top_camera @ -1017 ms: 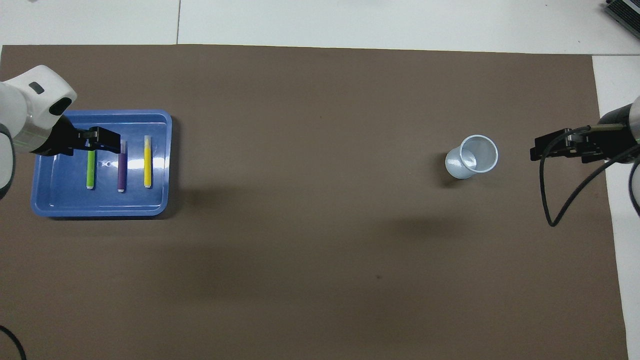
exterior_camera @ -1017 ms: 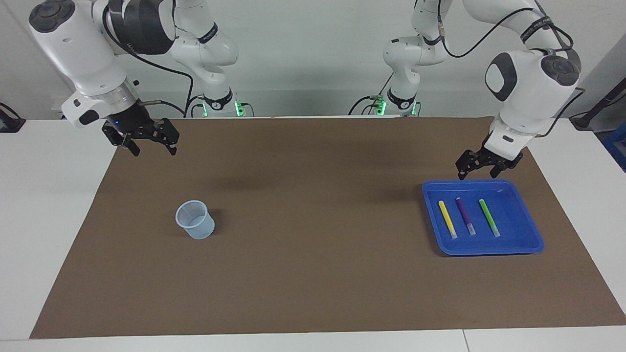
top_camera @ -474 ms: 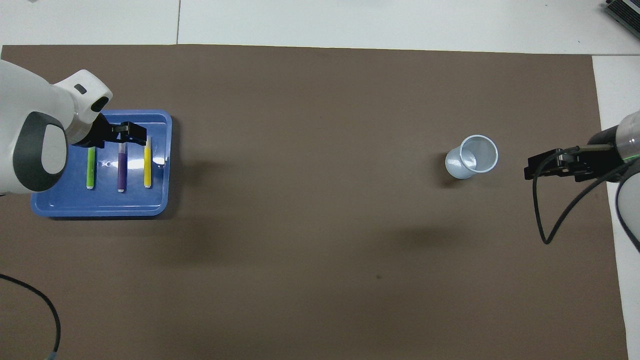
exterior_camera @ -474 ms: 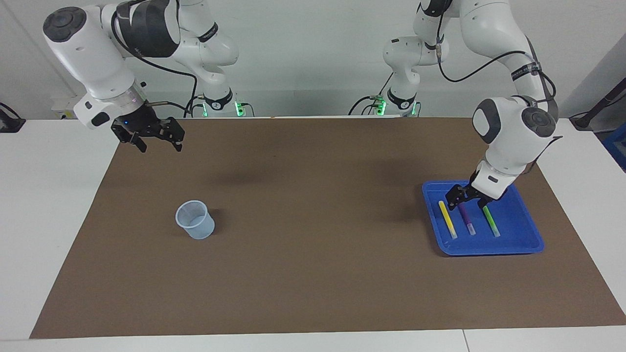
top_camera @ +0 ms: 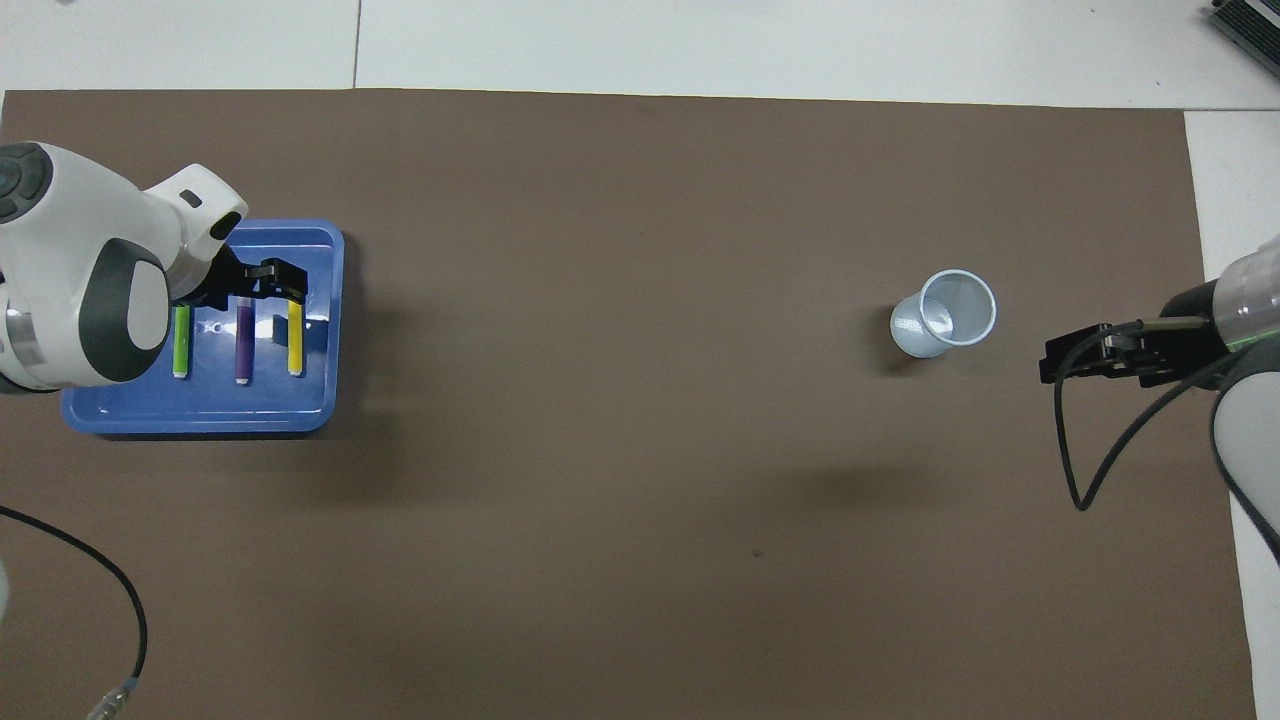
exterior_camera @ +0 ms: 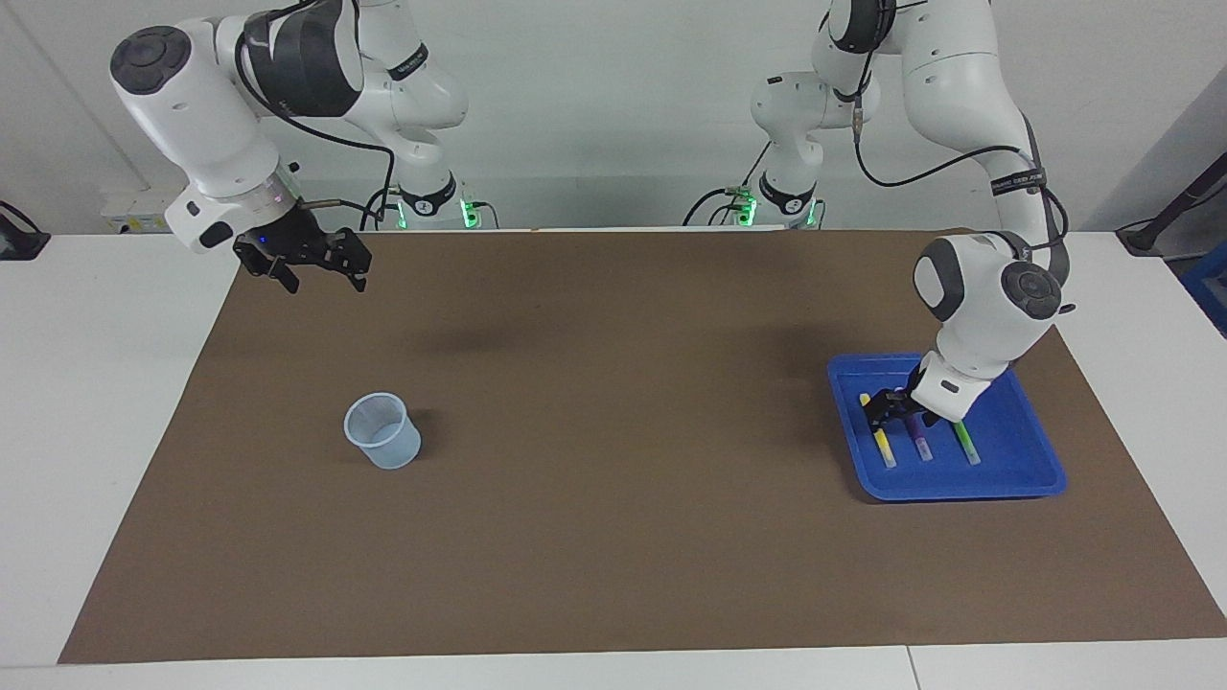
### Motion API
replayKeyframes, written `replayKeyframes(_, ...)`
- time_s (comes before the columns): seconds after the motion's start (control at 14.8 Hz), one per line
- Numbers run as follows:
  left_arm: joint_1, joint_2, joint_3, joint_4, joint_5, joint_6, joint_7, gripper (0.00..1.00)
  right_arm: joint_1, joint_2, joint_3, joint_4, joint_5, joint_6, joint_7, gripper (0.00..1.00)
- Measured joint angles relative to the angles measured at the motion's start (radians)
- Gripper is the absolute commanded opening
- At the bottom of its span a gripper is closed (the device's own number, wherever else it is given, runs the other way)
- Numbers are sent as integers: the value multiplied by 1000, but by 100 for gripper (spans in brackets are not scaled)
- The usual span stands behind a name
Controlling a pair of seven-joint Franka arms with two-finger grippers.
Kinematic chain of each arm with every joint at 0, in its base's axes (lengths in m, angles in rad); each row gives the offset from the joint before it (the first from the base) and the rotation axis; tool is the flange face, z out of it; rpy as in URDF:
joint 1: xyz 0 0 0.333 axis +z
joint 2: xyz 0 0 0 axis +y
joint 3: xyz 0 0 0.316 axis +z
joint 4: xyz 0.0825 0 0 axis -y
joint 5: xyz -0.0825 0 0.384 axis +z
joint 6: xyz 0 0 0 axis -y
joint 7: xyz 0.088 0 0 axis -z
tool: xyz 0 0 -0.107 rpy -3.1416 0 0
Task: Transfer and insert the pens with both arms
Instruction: 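Lower the left gripper over the yellow pen in the blue tray, then close the left gripper on the yellow pen and lift it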
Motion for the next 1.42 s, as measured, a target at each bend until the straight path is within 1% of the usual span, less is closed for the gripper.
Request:
replayKeyframes(0.14,-4,0,-4,-43,-1,50,-38,100,0,-2,-1,-2,0,0,0,100)
replayKeyframes(0.34,-17,0,-7,-69,-1,85,-77,95,0,-2,-1,-3,0,1,0,100)
replayKeyframes(0.54,-18,-1,-8,-70,-1,87,-82,86,-1,-2,-2,-4,0,1,0,100)
replayKeyframes(0.61,-19,-1,-8,-70,-1,87,-82,80,-1,-2,-2,-4,0,1,0,100)
replayKeyframes(0.95,-20,-1,-8,-73,-1,97,-82,76,-1,-2,-2,-5,0,1,0,100)
replayKeyframes(1.02,-20,-1,-7,-74,-1,98,-82,74,-1,-2,-2,-5,0,1,0,100)
replayKeyframes(1.29,-20,-1,-7,-77,-1,113,-81,56,-1,-2,-1,-5,0,1,0,100)
replayKeyframes(1.42,-20,-1,-7,-78,-1,117,-81,50,-1,-2,-1,-5,0,1,0,100)
